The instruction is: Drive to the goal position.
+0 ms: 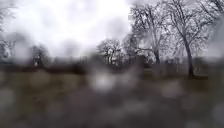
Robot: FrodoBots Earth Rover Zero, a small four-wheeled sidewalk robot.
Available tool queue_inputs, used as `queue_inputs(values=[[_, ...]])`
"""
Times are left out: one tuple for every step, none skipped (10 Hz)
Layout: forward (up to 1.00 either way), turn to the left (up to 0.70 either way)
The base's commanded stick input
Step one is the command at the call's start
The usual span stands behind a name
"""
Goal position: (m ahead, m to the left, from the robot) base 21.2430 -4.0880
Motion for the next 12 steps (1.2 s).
queue_inputs(values=[[1.0, 0.0], [1.0, 0.0], [1.0, 0.0], [1.0, 0.0], [1.0, 0.0], [1.0, 0.0], [1.0, 0.0], [1.0, 0.0], [1.0, 0.0], [1.0, 0.0], [1.0, 0.0], [1.0, 0.0]])
